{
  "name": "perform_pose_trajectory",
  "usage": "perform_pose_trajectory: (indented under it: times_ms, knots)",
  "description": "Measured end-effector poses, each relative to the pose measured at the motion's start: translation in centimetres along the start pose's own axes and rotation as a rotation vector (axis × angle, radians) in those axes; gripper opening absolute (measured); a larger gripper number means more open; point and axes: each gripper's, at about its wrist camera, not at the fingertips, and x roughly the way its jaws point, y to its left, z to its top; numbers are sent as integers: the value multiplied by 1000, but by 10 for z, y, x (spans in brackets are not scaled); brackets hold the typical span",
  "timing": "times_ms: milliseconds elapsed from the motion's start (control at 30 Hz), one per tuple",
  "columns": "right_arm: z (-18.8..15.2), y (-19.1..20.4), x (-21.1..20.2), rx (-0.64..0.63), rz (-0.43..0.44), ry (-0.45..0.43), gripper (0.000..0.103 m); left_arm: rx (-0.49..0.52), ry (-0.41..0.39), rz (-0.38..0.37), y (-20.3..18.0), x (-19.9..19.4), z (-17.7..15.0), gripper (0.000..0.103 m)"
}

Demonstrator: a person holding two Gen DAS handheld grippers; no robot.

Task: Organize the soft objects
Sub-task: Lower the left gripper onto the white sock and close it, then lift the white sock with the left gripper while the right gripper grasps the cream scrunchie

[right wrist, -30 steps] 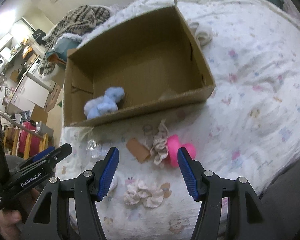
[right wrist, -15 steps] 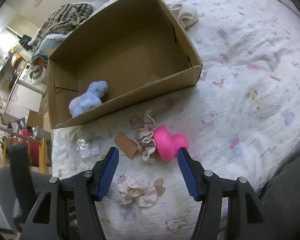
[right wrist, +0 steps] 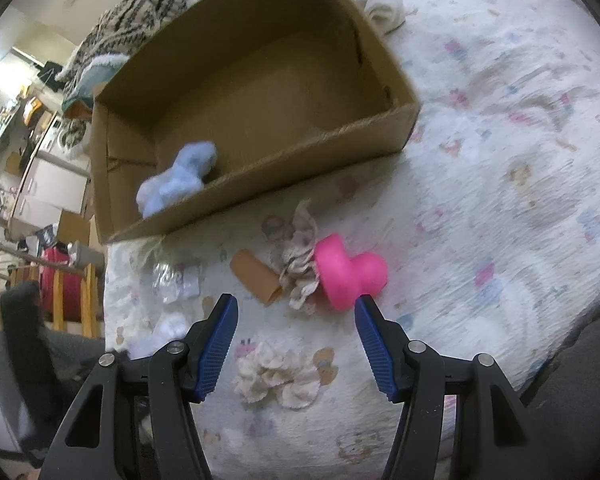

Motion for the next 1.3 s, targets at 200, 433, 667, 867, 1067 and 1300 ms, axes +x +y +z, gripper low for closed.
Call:
perform_pose_trajectory:
  times_ms: [200, 433, 667, 867, 1067, 1300]
  knots:
    - [-12, 23, 25, -113, -22, 117, 71, -48, -86, 76, 16, -25, 0, 24]
    - [-26, 38, 50, -227, -119, 208, 71, -78, -109, 80, 22, -30, 7, 24]
    - [-32, 49, 60, -282, -135, 228, 48, -77, -100, 71, 24, -31, 6, 24]
    - [-34, 60, 50, -324, -80, 205, 23, -85, -100, 72, 24, -29, 7, 24]
    - [-25, 60, 24, -299, 2, 91, 22, -107, -103, 82, 28, -28, 8, 24]
    - [-14, 42, -20, -268, 57, -51, 22, -86, -167, 98, 22, -43, 9, 24]
